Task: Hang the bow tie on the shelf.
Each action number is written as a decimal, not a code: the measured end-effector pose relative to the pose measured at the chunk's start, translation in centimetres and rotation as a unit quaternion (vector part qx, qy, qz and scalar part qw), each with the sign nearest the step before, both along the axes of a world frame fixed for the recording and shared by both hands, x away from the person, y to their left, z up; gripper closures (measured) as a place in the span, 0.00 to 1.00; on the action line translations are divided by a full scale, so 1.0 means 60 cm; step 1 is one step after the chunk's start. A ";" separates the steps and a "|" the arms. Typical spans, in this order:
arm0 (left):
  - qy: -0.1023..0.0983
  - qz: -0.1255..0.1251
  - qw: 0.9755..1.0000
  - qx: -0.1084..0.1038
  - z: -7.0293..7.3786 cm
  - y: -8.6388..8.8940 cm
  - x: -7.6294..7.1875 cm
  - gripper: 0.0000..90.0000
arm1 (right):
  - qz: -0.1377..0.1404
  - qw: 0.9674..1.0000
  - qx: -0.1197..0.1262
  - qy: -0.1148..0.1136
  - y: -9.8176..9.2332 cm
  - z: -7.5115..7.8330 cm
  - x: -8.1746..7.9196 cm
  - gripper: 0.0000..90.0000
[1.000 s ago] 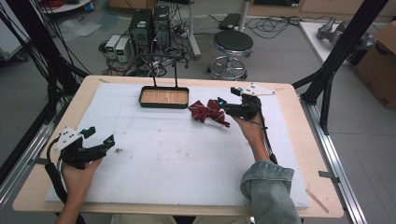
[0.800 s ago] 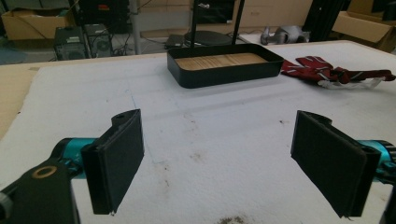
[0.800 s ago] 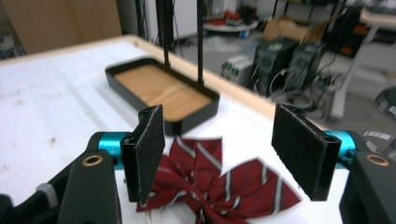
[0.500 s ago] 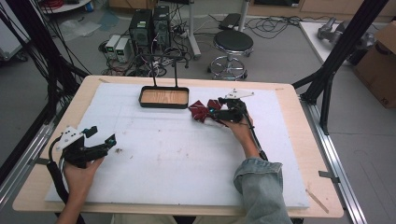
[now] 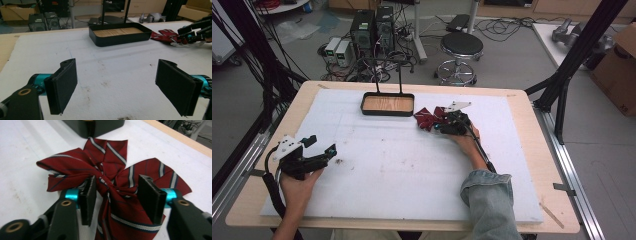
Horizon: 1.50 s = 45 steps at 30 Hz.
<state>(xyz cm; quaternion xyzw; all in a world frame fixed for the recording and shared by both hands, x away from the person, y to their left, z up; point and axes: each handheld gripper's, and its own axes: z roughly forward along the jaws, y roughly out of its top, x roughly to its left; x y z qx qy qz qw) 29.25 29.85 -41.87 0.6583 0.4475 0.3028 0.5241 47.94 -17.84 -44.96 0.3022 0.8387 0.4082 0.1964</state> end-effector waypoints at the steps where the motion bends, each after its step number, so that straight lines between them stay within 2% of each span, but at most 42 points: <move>1: 0.000 0.001 1.000 0.000 0.000 0.000 0.000 0.20 | 0.001 1.000 -0.005 -0.001 0.002 -0.001 0.000 0.58; 6: 0.001 0.001 1.000 0.000 0.000 0.001 0.000 0.20 | 0.013 0.999 -0.041 -0.007 0.014 -0.003 -0.005 0.70; 9: 0.002 0.003 1.000 0.000 0.000 0.001 -0.001 0.20 | 0.013 0.999 -0.035 0.003 0.015 -0.002 -0.005 0.78; 13: 0.003 0.004 1.000 0.000 0.000 0.001 -0.001 0.20 | -0.002 0.999 -0.043 -0.004 0.018 0.002 -0.009 0.86; 17: 0.003 0.005 1.000 0.000 -0.001 0.003 -0.001 0.20 | -0.019 0.999 -0.030 -0.041 0.015 0.024 -0.016 0.87; 19: 0.004 0.004 1.000 0.001 -0.001 0.003 -0.001 0.20 | -0.024 0.997 -0.028 -0.061 0.013 0.038 -0.021 0.87; 26: 0.002 0.004 1.000 0.001 -0.001 0.000 0.000 0.20 | -0.036 0.993 -0.017 -0.109 0.004 0.077 -0.038 0.87; 28: 0.001 0.005 1.000 -0.001 -0.001 -0.001 0.001 0.20 | -0.042 0.993 -0.008 -0.108 0.000 0.084 -0.042 0.87; 29: 0.001 0.005 1.000 -0.001 -0.001 -0.001 0.001 0.21 | -0.044 0.992 -0.007 -0.116 -0.004 0.088 -0.042 0.87; 32: 0.001 0.003 1.000 0.000 0.000 -0.001 0.002 0.21 | -0.051 0.991 0.003 -0.122 -0.009 0.099 -0.045 0.87; 34: 0.001 0.003 1.000 -0.002 -0.001 -0.003 0.003 0.21 | -0.055 0.991 0.009 -0.119 -0.008 0.111 -0.046 0.87; 35: 0.000 0.003 1.000 -0.002 -0.001 -0.003 0.003 0.21 | -0.053 0.990 0.007 -0.129 -0.005 0.118 -0.047 0.87; 37: 0.001 0.001 1.000 -0.001 -0.001 -0.003 0.004 0.21 | -0.048 0.990 0.012 -0.135 0.003 0.136 -0.048 0.87; 38: 0.001 0.001 1.000 -0.001 -0.001 -0.003 0.004 0.21 | -0.045 0.988 0.015 -0.147 0.007 0.144 -0.049 0.87; 40: 0.002 0.001 1.000 -0.002 -0.001 -0.004 0.003 0.21 | -0.042 0.987 0.014 -0.154 0.017 0.161 -0.049 0.87; 45: 0.002 -0.001 1.000 0.000 -0.001 -0.005 0.003 0.21 | -0.040 0.982 0.024 -0.184 0.042 0.196 -0.050 0.87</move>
